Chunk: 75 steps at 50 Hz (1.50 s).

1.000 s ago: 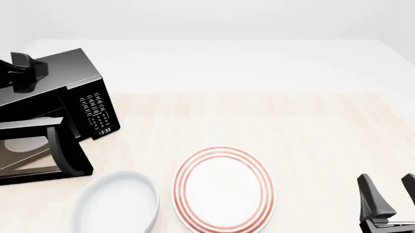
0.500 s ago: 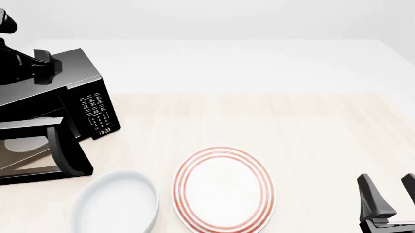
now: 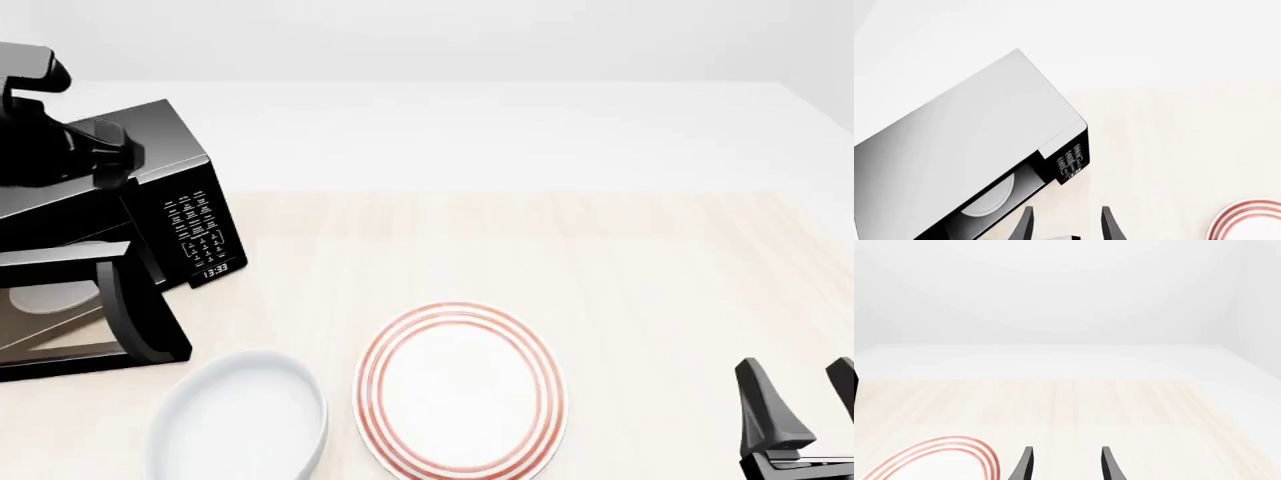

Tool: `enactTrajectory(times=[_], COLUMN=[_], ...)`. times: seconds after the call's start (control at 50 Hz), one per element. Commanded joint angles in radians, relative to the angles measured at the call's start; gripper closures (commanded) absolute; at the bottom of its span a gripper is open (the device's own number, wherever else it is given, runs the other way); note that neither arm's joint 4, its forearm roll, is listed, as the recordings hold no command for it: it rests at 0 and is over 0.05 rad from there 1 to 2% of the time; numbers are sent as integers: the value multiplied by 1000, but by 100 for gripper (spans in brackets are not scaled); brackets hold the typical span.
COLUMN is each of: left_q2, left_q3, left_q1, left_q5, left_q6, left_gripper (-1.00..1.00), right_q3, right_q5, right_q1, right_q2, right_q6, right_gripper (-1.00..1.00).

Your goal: Open the microwave.

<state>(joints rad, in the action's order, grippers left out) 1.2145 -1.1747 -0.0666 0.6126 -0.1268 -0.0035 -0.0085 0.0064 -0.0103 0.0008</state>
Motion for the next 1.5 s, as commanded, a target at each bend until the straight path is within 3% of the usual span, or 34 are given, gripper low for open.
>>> enactTrajectory(times=[0.02, 0.72, 1.22, 1.5], left_q2=[19, 67, 118, 121], left_q3=[24, 93, 115, 171], left_q1=[-10, -47, -101, -117], left_q5=[-17, -98, -149, -199], left_q6=[-7, 14, -11, -7], left_gripper=[-100, -100, -100, -100], right_q3=[0, 0, 0, 0], right_q5=[0, 0, 0, 0], right_q1=[0, 0, 0, 0], right_q2=[0, 0, 0, 0], right_q6=[0, 0, 0, 0], right_gripper=[-100, -100, -100, -100])
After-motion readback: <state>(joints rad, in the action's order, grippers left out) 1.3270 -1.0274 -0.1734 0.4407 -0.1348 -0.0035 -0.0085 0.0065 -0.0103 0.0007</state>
